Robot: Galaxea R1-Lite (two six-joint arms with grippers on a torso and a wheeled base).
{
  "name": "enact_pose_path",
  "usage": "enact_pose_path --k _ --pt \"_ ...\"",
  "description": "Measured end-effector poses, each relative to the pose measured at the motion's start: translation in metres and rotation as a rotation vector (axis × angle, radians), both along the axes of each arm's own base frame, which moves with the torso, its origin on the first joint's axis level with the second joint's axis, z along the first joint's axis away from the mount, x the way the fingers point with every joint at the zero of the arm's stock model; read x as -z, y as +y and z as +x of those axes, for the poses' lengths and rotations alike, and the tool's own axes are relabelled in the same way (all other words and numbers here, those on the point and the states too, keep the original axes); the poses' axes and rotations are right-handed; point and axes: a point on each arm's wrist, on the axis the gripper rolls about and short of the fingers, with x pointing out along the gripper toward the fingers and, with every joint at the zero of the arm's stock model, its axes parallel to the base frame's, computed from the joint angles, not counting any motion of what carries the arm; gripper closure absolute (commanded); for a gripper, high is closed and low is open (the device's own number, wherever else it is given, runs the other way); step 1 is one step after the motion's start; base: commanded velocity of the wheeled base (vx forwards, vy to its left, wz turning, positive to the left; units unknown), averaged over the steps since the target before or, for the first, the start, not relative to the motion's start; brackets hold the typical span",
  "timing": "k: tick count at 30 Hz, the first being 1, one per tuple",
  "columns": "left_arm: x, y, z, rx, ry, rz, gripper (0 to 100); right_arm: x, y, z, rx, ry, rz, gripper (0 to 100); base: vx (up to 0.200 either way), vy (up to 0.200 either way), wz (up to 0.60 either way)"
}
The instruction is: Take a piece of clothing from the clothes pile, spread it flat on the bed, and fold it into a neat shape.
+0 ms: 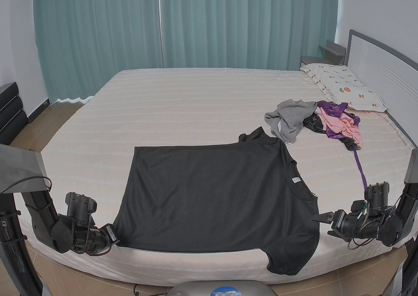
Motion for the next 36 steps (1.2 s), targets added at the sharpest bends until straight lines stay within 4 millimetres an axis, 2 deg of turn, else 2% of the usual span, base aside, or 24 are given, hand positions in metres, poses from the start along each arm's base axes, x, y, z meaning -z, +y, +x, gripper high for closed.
enact_pose_path --k 24,25,36 --pt "-0.005 0.008 0.001 -0.017 -0.022 -0.043 100 0.043 0.0 0.028 -0.015 -0.051 -0.049 0 0.0 0.0 0.0" --pt "-0.005 0.008 0.001 -0.017 -0.022 -0.043 100 0.044 0.001 0.029 -0.016 -0.052 -0.049 100 0.0 0.0 0.0" --pt "-0.006 0.008 0.001 -0.017 -0.022 -0.044 100 0.049 0.0 0.049 -0.007 -0.089 -0.051 100 0.0 0.0 0.0"
